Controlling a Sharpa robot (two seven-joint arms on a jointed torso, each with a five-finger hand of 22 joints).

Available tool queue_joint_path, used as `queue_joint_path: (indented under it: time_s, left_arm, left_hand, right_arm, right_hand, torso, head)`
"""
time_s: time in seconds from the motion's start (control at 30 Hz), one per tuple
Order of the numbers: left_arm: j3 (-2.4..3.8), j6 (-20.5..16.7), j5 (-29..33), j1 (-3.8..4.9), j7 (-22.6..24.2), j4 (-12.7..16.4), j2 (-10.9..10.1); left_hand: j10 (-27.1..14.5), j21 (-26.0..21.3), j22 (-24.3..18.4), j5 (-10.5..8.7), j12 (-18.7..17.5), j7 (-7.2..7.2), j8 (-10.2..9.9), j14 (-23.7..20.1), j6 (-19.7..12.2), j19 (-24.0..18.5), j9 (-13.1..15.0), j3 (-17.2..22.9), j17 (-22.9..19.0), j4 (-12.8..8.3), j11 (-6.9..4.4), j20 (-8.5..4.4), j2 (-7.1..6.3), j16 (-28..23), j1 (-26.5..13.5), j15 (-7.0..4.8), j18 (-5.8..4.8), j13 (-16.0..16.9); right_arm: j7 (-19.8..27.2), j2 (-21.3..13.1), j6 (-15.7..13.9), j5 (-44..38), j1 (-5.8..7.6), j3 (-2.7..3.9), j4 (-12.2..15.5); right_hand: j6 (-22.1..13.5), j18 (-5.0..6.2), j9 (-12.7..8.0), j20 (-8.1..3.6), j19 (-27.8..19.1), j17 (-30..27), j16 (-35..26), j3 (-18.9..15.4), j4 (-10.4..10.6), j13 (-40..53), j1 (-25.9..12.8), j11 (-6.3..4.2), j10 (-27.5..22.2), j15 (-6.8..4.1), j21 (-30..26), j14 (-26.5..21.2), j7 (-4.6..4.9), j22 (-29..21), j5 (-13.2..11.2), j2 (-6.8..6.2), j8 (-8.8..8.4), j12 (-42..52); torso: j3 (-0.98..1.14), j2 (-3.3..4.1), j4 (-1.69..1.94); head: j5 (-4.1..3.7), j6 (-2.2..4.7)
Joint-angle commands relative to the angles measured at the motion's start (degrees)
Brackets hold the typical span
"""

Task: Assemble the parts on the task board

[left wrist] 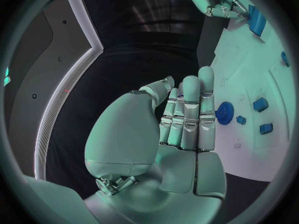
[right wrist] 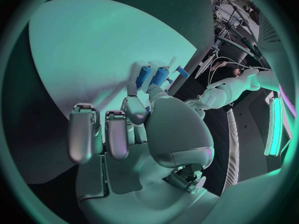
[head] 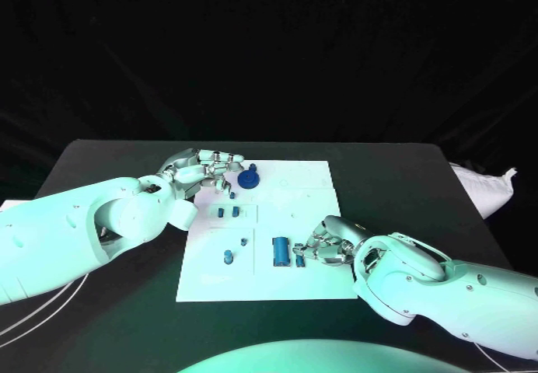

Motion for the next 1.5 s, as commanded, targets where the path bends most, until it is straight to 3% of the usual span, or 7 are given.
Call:
queue_joint_path:
  time_s: [0.03,0.37,0.63,1.0,1.1,1.37,1.5]
  left_arm:
    - [0.03,1.80,-1.26,0.00,-0.27,0.16,0.12]
    - [0.03,2.07,-1.42,0.00,-0.50,0.14,0.02]
    - [0.02,2.17,-1.43,-0.01,-0.60,0.11,-0.14]
    - [0.02,2.42,-1.49,-0.09,-0.65,0.02,0.07]
    - [0.02,2.41,-1.50,-0.13,-0.64,-0.01,0.06]
    - [0.00,2.38,-1.51,-0.24,-0.63,-0.10,0.03]
    - [-0.09,2.17,-1.12,-0.35,-0.46,-0.42,0.03]
  left_hand:
    - [-0.45,-0.33,-0.06,-0.13,0.15,0.20,0.39,-0.45,-0.33,-0.25,-0.06,-0.01,-0.05,-0.36,0.01,-0.07,0.48,0.08,0.29,-0.03,0.67,-0.01]
    - [-0.51,-0.35,-0.07,-0.14,0.20,0.24,0.41,-0.48,-0.37,-0.26,-0.06,-0.01,-0.09,-0.33,0.04,-0.05,0.54,0.08,0.20,0.00,0.65,-0.02]
    - [-0.51,-0.35,-0.07,-0.14,0.20,0.24,0.41,-0.48,-0.37,-0.26,-0.06,-0.01,-0.09,-0.33,0.04,-0.05,0.54,0.08,0.20,0.00,0.65,-0.02]
    - [-0.51,-0.35,-0.07,-0.14,0.20,0.24,0.41,-0.48,-0.37,-0.26,-0.06,-0.01,-0.09,-0.33,0.04,-0.05,0.54,0.08,0.20,0.00,0.65,-0.02]
    - [-0.51,-0.35,-0.07,-0.14,0.20,0.24,0.41,-0.48,-0.37,-0.26,-0.06,-0.01,-0.09,-0.33,0.04,-0.05,0.54,0.08,0.20,0.00,0.65,-0.02]
    - [-0.58,-0.37,-0.07,-0.14,0.26,0.25,0.43,-0.51,-0.42,-0.28,-0.06,0.00,-0.12,-0.33,0.06,-0.04,0.59,0.10,0.16,0.02,0.65,-0.03]
    - [-0.59,-0.37,-0.07,-0.14,0.26,0.25,0.43,-0.51,-0.42,-0.28,-0.06,0.00,-0.12,-0.33,0.06,-0.03,0.59,0.10,0.15,0.02,0.64,-0.03]
  right_arm:
    - [0.02,0.22,1.38,-2.62,-0.03,-0.01,-0.05]
    - [0.56,-0.73,2.06,-3.25,-0.07,0.00,0.98]
    - [1.29,-1.93,5.09,-3.70,-0.33,0.00,2.18]
    - [1.05,-0.80,6.34,-5.51,-0.49,0.00,-0.09]
    - [1.03,-0.39,6.25,-5.62,-0.62,-0.01,-0.62]
    - [3.13,-0.97,2.46,-4.04,-0.72,0.04,0.68]
    - [6.48,-2.45,-0.53,4.09,-0.49,0.89,1.51]
  right_hand:
    - [-0.13,-0.47,0.32,-0.21,-0.14,7.15,-0.17,-1.40,0.04,-0.15,-1.17,-0.05,0.15,-0.35,-0.16,4.50,0.08,-0.21,-1.68,0.33,0.34,-0.48]
    - [-0.44,-0.45,0.99,-0.21,-0.18,7.14,-0.22,-4.24,-0.49,-0.02,-0.49,-0.06,0.08,-0.36,-0.27,4.51,0.06,-0.28,-4.77,0.08,0.52,-0.68]
    - [-0.91,-0.42,1.76,-0.13,-0.28,7.08,-0.31,-7.20,-2.24,0.01,3.60,0.05,-0.17,-0.26,-0.46,4.49,0.20,-0.41,-10.15,-1.40,0.69,-1.11]
    - [-0.84,-0.48,2.33,-0.13,-0.17,7.25,-0.21,-7.59,-3.78,0.67,6.68,0.02,0.17,-0.28,-0.30,4.53,0.18,-0.08,-10.16,0.57,1.01,-0.34]
    - [-0.85,-0.48,2.41,-0.14,-0.16,7.27,-0.20,-7.61,-4.01,0.72,7.06,0.02,0.20,-0.28,-0.29,4.53,0.18,-0.05,-10.13,0.95,1.05,-0.29]
    - [-1.12,-0.44,2.67,-0.08,-0.25,7.02,-0.40,-9.71,-2.60,0.66,4.92,0.09,0.10,-0.22,-0.44,4.48,0.23,-0.24,-9.12,0.98,1.07,-0.58]
    - [-2.15,-0.22,2.76,0.04,-0.74,6.11,-1.13,-11.49,-1.35,-0.23,4.24,0.32,-0.69,-0.04,-1.27,4.26,0.50,-1.37,-6.15,0.67,0.62,-2.22]
  torso:
    - [0.05,0.00,-0.09]
    - [0.15,0.04,-0.07]
    - [0.08,0.04,-0.18]
    - [0.11,0.04,0.13]
    - [0.08,0.00,-0.01]
    - [0.05,-0.13,-0.14]
    - [-0.04,-0.40,-0.19]
  head:
    - [0.09,0.02]
    - [-0.01,0.01]
    - [-0.19,-0.05]
    - [-0.66,-0.01]
    - [-0.54,-0.04]
    - [-0.60,0.16]
    - [-0.70,0.61]
